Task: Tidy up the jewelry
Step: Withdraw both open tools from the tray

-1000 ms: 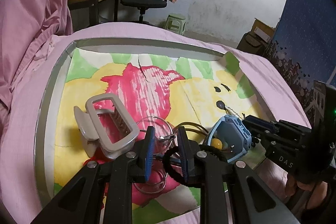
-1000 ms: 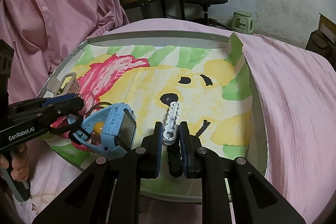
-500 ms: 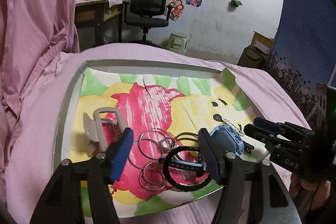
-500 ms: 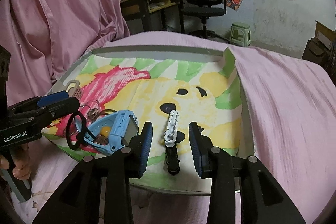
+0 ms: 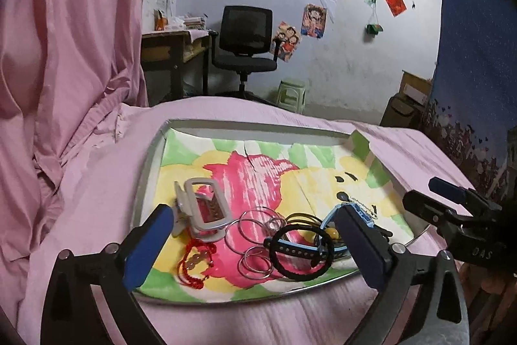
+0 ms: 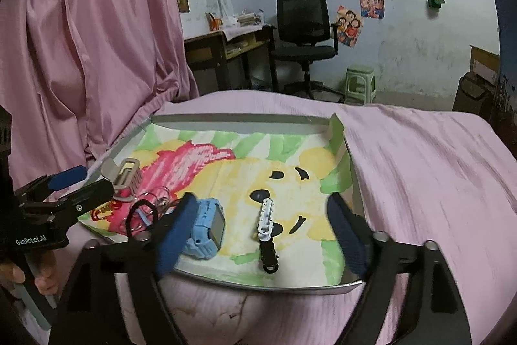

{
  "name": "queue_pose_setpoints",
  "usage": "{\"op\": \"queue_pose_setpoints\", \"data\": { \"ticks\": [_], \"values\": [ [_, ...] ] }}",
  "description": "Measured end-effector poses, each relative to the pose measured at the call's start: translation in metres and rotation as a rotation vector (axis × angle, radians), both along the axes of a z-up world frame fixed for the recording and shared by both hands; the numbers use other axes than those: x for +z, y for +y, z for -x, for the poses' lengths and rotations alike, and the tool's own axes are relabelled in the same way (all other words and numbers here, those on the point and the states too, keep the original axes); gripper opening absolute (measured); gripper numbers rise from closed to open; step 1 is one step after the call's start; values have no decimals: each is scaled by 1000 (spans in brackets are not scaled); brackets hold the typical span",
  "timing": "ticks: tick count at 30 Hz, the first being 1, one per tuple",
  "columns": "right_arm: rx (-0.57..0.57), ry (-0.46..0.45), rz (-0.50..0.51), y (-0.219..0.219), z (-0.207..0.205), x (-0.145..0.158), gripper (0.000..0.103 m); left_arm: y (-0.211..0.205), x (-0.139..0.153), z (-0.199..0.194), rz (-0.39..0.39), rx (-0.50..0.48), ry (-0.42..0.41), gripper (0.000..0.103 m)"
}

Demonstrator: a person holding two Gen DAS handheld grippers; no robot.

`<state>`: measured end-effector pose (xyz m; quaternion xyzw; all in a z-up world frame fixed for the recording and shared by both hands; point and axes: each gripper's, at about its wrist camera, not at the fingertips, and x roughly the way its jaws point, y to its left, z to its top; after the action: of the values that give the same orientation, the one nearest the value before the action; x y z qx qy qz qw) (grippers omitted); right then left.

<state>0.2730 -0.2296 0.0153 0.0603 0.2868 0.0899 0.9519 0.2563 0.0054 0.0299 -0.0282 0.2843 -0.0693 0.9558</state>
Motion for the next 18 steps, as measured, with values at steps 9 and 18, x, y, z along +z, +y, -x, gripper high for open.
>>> {"op": "queue_pose_setpoints", "data": {
  "ticks": [9, 18],
  "values": [
    [7, -50, 13, 9, 19, 13, 96, 6, 8, 25, -4, 20, -62, 102],
    [-6, -96, 4, 9, 44, 26, 97, 7, 14, 62, -10, 9, -117, 102]
  ]
}}
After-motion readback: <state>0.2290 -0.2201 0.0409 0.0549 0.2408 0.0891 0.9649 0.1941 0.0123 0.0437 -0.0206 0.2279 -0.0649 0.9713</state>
